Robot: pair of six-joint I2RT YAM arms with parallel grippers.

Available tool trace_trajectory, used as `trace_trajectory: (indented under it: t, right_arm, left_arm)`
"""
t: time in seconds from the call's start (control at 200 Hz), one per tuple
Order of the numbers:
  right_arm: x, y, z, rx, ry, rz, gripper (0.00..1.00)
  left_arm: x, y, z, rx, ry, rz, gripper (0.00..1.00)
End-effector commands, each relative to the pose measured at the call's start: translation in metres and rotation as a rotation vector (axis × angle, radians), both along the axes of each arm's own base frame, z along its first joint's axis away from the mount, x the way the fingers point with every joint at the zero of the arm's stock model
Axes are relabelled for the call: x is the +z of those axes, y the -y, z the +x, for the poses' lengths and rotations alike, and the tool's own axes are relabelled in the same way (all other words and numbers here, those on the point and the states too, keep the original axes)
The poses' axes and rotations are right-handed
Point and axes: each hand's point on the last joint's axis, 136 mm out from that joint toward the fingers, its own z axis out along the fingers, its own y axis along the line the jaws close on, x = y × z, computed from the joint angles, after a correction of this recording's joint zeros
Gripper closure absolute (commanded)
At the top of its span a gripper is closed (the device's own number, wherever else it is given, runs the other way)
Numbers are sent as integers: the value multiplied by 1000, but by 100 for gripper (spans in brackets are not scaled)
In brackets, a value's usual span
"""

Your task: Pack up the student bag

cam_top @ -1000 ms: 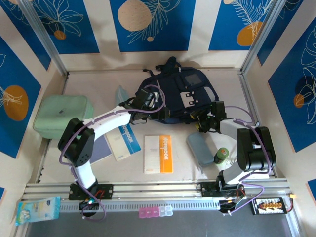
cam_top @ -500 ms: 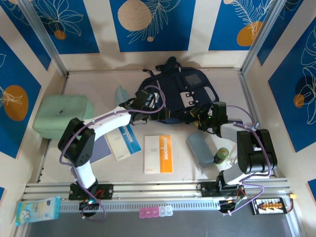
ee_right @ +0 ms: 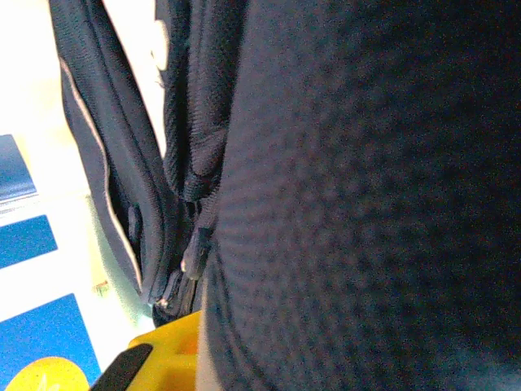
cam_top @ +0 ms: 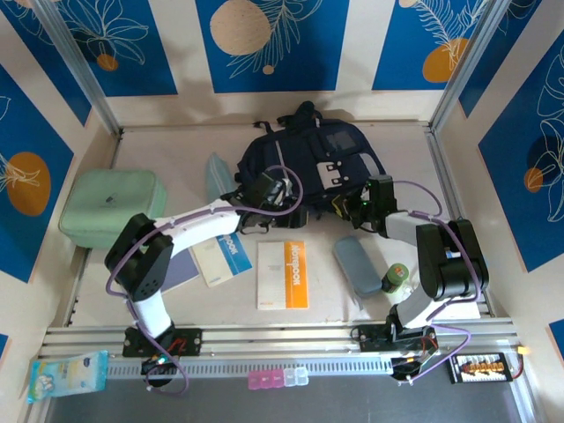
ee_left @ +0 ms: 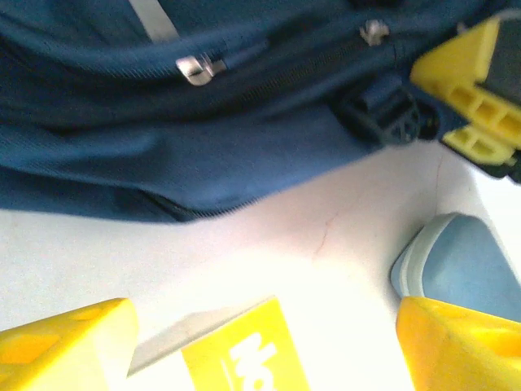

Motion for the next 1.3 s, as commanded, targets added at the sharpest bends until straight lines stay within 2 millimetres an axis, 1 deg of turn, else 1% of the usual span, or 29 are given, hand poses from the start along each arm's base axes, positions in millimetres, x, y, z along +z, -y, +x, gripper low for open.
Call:
trace_trajectory:
  t: [0.0,0.06,0.105,0.185,0.28,0.35,0.41,0.475,0.525,0.605,0.715,0.8,0.875,1.01,1.075,1.22,1.295]
  right_arm:
    - [56,-20,15,74,149,35,91]
    - [70,-27,19,87,174,49,92]
    - [78,-33,22,100,191,65,92]
    - [92,-44,26,132,213,99,93]
    - [103,-53,30,151,225,142,94]
    - [109,-58,32,157,220,167,94]
    - [113,-61,34,162,212,186,94]
    - [116,-64,34,166,193,202,94]
    - [121,-66,34,171,191,221,94]
    - [128,-70,34,185,181,250,94]
    - [139,-75,35,208,163,270,95]
    - [146,-77,35,221,156,276,95]
    - [151,-78,34,228,154,281,95]
    - [155,-79,35,236,147,296,95]
    - [156,-80,34,240,142,301,95]
    - [155,-80,33,241,133,303,95]
    - [155,-80,33,241,133,304,95]
  left_arm:
    - [20,7,0,12,60,-21,19]
    - [26,14,5,5,84,-32,21]
    - [33,23,7,-12,101,-51,24]
    - [42,37,11,-36,130,-69,27]
    - [46,48,15,-55,154,-62,34]
    - [45,52,19,-52,172,-49,39]
    - [47,54,25,-49,200,-43,41]
    - [48,53,31,-57,240,-12,41]
    - [48,49,39,-59,271,46,42]
    - [52,41,50,-46,311,117,46]
    - [60,43,59,-51,344,117,50]
    - [66,42,68,-22,361,127,53]
    - [66,39,76,24,367,147,57]
    - [68,36,84,86,371,145,63]
    - [71,35,88,106,382,146,64]
    - [76,24,97,174,406,182,65]
    - [77,27,99,171,414,175,65]
